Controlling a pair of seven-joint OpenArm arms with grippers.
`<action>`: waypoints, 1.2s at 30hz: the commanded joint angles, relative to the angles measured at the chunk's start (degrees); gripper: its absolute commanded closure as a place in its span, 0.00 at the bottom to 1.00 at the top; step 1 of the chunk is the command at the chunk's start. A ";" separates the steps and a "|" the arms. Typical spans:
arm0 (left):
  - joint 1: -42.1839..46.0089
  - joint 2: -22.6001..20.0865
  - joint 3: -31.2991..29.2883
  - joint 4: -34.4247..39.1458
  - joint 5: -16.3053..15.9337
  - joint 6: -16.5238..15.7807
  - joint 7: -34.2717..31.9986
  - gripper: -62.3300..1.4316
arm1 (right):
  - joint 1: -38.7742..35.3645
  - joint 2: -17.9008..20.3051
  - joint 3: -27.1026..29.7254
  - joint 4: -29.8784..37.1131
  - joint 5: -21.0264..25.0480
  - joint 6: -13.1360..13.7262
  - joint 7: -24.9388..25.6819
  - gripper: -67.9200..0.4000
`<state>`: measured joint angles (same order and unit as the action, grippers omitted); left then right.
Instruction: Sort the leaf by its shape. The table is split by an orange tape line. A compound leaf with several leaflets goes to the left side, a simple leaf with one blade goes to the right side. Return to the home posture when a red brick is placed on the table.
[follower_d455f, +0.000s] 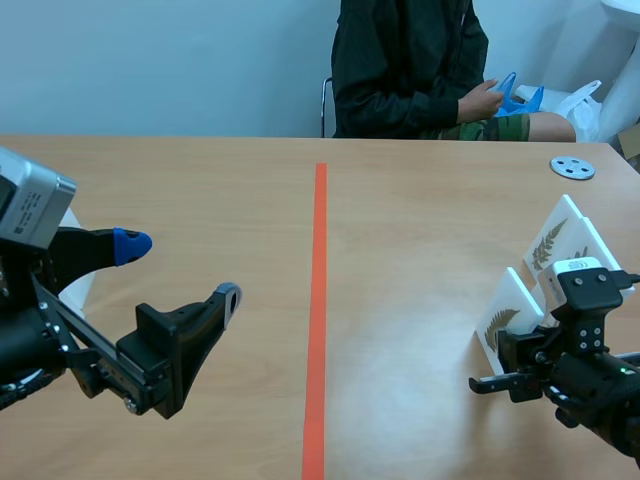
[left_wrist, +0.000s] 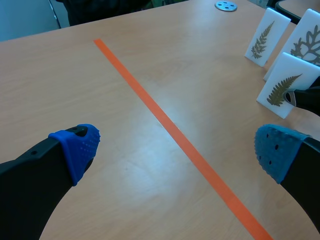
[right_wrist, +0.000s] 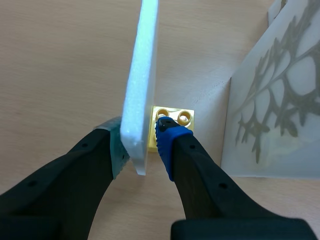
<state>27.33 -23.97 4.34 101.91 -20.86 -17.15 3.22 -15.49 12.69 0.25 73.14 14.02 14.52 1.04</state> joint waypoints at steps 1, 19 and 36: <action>0.26 0.09 -0.17 0.74 -0.59 -0.15 -0.81 0.00 | 0.07 0.15 -0.20 1.11 0.57 -0.15 0.79 0.75; 0.26 0.09 -0.17 0.74 -0.59 -0.15 -0.81 0.00 | 0.07 0.15 0.09 7.37 1.42 -0.15 1.53 0.61; 0.28 0.04 -0.17 0.74 -0.59 -0.15 -0.76 0.00 | -0.61 0.33 4.72 27.65 6.47 3.54 -8.74 0.61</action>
<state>27.33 -23.97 4.34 101.91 -20.86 -17.15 3.22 -16.01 12.71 4.47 99.53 19.99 18.48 -8.21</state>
